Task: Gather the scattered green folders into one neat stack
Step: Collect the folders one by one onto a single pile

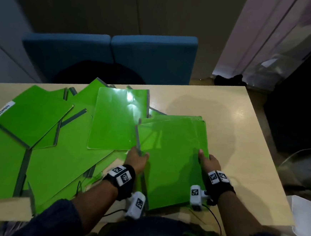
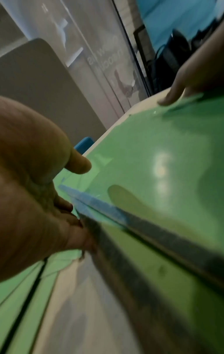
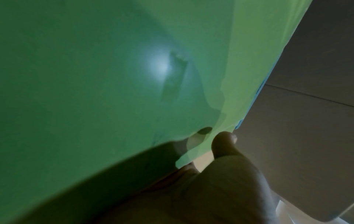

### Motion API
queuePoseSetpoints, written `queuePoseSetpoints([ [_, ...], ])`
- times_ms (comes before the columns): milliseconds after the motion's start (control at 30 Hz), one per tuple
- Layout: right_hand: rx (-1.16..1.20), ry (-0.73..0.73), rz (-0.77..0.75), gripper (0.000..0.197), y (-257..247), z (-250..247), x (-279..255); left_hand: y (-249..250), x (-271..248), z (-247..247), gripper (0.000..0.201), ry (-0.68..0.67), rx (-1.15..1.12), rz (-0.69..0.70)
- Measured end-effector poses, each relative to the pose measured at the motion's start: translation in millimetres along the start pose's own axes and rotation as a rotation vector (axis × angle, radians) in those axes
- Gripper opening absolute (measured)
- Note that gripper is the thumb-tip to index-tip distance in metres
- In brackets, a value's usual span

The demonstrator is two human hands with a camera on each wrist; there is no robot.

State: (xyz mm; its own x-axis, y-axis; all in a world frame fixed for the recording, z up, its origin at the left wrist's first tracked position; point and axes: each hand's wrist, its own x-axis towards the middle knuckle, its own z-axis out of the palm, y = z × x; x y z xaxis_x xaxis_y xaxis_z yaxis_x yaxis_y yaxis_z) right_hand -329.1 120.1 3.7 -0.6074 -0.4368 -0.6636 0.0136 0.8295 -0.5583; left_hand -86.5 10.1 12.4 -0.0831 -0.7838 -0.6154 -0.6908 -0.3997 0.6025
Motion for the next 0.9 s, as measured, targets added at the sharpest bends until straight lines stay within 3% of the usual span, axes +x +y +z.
queuePoseSetpoints([
  [100, -0.020, -0.004, -0.055, 0.064, 2.8, 1.1, 3.5, -0.3, -12.9, 17.0, 0.073, -0.089, 0.049, 0.015],
  [300, 0.052, -0.004, -0.049, 0.057, 11.8, -7.6, 4.5, 2.7, -7.5, -17.1, 0.048, -0.225, 0.204, 0.264],
  [367, 0.146, 0.026, -0.046, 0.051, 12.7, -9.0, 6.8, 7.0, 4.6, -36.1, 0.054, -0.100, 0.272, 0.396],
  [433, 0.218, 0.067, -0.060, 0.050, 13.1, -9.3, 8.2, 4.8, 21.3, -52.3, 0.071, 0.028, 0.487, 0.486],
  [500, 0.227, 0.105, -0.073, 0.056, 15.7, -10.7, 13.4, -4.2, 33.3, -63.4, 0.094, -0.022, 0.793, 0.448],
  [567, 0.210, 0.151, -0.062, 0.060, 17.8, -13.4, 19.6, -17.0, 34.3, -66.0, 0.109, -0.074, 0.918, 0.347],
  [633, 0.164, 0.200, -0.049, 0.055, 18.1, -19.3, 22.9, -29.9, 30.7, -62.5, 0.108, -0.033, 0.980, 0.355],
  [700, 0.139, 0.237, -0.033, 0.052, 19.7, -26.3, 23.6, -35.2, 23.0, -59.0, 0.095, -0.011, 1.049, 0.417],
  [800, 0.104, 0.242, 0.002, 0.053, 25.5, -34.6, 26.4, -25.1, 21.1, -54.4, 0.073, -0.121, 1.201, 0.645],
  [900, 0.083, 0.229, 0.016, 0.056, 26.5, -36.9, 28.8, -2.8, 26.7, -47.4, 0.079, -0.368, 1.571, 0.953],
])
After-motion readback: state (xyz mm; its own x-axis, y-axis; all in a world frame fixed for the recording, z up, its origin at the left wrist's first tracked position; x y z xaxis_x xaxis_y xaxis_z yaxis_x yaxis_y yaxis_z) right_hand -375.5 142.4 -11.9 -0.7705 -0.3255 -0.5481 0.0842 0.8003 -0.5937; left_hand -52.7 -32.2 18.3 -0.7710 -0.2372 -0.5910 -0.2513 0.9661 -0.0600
